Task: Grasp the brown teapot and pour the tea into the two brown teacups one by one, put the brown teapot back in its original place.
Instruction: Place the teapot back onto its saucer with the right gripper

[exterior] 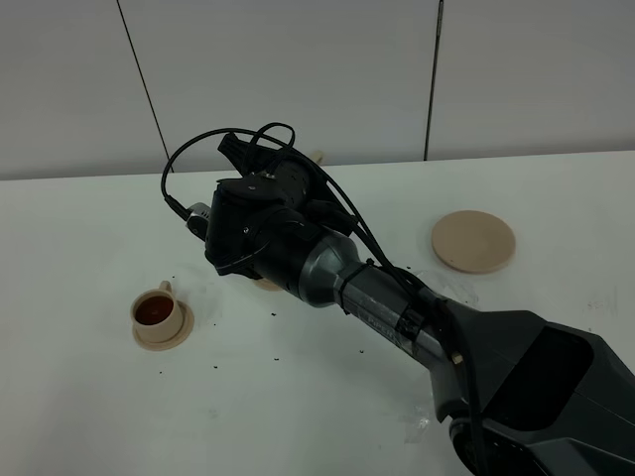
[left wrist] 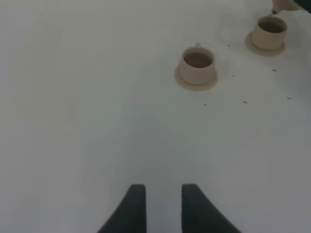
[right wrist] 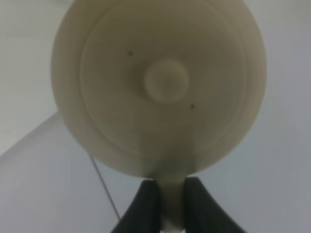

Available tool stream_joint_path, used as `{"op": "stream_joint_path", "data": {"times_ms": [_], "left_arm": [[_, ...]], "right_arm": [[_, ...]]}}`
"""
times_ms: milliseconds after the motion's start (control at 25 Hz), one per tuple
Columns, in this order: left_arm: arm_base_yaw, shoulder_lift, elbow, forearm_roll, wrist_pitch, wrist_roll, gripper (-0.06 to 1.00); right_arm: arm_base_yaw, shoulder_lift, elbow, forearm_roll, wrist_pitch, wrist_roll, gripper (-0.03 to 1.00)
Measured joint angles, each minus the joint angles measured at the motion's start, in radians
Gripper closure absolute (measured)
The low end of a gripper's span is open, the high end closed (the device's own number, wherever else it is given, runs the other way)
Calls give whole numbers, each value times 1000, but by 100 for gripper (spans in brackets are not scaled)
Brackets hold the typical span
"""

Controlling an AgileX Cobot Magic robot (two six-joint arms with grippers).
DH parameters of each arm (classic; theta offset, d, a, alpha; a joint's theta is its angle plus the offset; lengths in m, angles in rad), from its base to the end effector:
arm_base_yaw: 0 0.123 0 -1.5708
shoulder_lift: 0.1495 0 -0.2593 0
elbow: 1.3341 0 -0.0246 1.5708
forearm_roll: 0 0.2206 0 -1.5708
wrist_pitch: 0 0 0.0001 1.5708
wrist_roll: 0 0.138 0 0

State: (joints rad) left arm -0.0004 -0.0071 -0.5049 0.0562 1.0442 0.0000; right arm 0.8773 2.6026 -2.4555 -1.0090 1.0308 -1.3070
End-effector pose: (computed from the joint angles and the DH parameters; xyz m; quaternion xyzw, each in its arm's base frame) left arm 0.0360 0.0067 0.2452 -0.0009 0.8454 0.0280 0.5334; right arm 0.4149 0.3424 0.1656 -0.8205 0.2649 -0.4955 0.1049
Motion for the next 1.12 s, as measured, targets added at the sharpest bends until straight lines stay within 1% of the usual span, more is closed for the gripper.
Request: {"op": "stream_joint_path", "data": {"times_ms": [440,800,960,1120], "left_arm": [[0,0,0,0,0,0,69],[0,0,0,0,0,0,69],[0,0,0,0,0,0,69],[0,0,0,0,0,0,69]], "right_arm": [[-2,-12,0,98,-2,3,87],[-34,-39,0,139,0,3,87],[-52,-50,0,203,0,3,87],[-64,-55,0,246,-1,3,87]]}}
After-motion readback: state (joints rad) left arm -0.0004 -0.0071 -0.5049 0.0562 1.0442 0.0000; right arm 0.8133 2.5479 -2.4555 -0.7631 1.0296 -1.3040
